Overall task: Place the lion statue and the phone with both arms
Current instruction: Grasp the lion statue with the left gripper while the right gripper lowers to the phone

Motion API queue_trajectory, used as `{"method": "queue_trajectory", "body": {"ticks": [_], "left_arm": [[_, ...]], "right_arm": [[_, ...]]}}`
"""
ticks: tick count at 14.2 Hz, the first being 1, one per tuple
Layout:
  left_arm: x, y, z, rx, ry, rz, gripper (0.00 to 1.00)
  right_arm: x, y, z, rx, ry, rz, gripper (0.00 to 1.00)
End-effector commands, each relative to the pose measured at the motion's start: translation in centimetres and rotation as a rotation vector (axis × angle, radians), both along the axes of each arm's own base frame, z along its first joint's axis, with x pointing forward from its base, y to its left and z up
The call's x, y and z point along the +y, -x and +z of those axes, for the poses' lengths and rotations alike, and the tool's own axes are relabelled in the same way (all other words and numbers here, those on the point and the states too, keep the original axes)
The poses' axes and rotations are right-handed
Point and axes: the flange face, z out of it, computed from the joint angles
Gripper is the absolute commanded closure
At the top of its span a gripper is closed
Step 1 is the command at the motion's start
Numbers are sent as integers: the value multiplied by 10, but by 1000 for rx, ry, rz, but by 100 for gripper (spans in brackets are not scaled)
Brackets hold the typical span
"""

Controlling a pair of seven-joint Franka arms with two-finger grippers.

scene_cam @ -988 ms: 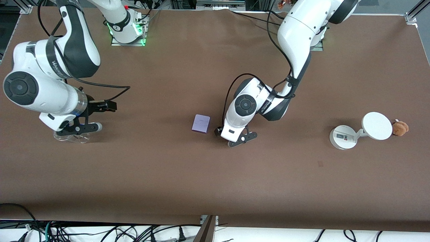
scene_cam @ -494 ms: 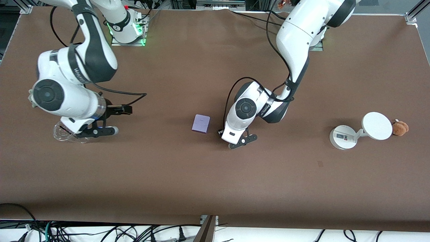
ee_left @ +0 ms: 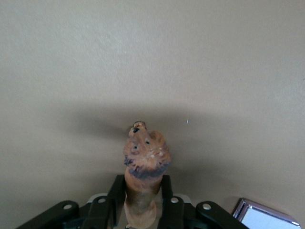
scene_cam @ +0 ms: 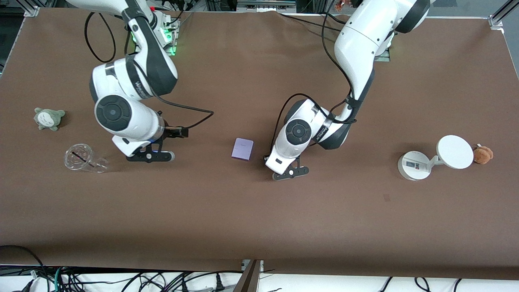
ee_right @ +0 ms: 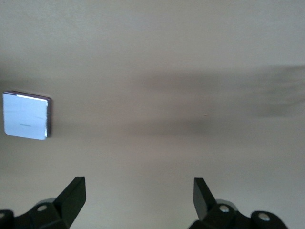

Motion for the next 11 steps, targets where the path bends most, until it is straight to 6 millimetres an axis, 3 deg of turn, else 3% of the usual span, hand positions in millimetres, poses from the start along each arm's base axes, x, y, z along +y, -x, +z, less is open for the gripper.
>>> {"method": "queue_trajectory", "body": {"ticks": [1, 3, 6, 9, 11], "left_arm": [[48, -38, 43, -37, 41, 5, 100], [76, -46, 72, -2, 39, -48, 100], [136, -52, 83, 66, 1, -170, 100], [237, -59, 103, 113, 6, -258, 100], [300, -47, 92, 141, 16, -349, 100]], "right_arm": [[23, 2, -13, -8, -14, -65, 0], [45, 7, -29, -13, -2, -84, 0], [77, 19, -55, -34, 4, -101, 0], [112, 30, -90, -37, -12, -167, 0], [128, 34, -103, -37, -55, -207, 0]]}}
